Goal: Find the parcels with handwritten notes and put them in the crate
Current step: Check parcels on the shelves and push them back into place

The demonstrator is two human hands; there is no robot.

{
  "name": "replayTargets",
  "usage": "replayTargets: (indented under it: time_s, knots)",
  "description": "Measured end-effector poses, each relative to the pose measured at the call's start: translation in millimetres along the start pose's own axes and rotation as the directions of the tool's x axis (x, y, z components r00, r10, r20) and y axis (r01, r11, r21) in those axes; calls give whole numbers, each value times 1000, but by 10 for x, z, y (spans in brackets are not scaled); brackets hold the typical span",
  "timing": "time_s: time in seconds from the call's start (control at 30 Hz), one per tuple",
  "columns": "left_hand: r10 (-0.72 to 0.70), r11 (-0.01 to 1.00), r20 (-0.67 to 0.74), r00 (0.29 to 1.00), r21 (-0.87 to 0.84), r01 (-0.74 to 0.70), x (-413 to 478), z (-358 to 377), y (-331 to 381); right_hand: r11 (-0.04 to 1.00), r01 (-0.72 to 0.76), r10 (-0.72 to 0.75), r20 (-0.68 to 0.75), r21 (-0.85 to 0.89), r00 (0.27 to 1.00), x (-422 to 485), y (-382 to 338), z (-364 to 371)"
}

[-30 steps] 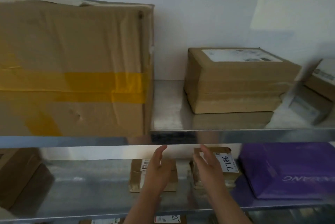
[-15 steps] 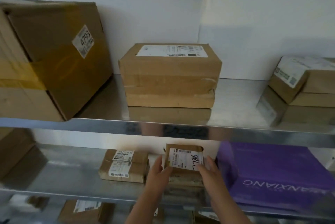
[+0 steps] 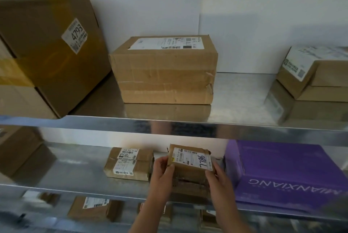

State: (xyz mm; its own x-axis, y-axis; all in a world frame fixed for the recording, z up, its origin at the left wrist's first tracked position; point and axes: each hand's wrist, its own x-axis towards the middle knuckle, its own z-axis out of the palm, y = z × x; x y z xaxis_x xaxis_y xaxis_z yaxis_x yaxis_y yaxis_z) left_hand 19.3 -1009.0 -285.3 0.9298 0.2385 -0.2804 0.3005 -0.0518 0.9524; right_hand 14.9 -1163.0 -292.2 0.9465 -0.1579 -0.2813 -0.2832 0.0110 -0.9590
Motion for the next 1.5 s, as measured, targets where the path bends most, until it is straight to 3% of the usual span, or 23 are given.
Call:
replayTargets:
  time_s: [0.23,0.37,0.53,0.8,0.93,1.07,1.2,1.5]
  knots:
    - [84,971,-92,992,-218,-103,-121,-72,-45,982,170,-157,-137,82,978,-142,14,73]
    - [107,968,-70,992,-219,-120,-55,-116,-76,981,189,-179,-157,47,971,-81,-17,166]
    - [107,990,-28,994,-87,-109,173,-148,-143,989,148,-149,-148,-16,978,92,-2,277]
    - [20,976,76,997,217,-36,562,-203,-303,988,-45,20,-168,-145,986,368,167,435]
    - [27,965,111,993,256,-55,625,-232,-357,989,-58,29,-206,-135,978,377,198,480]
    - [58,935,161,985,338,-110,627,-237,-318,983,-73,36,-209,-170,977,373,181,487]
    - [218,848,166,962,456,-271,645,-169,-178,988,-24,-10,-216,-154,976,339,49,505]
    - [247,951,130,960,158,-266,300,278,422,985,101,-120,-141,-137,983,212,-607,35]
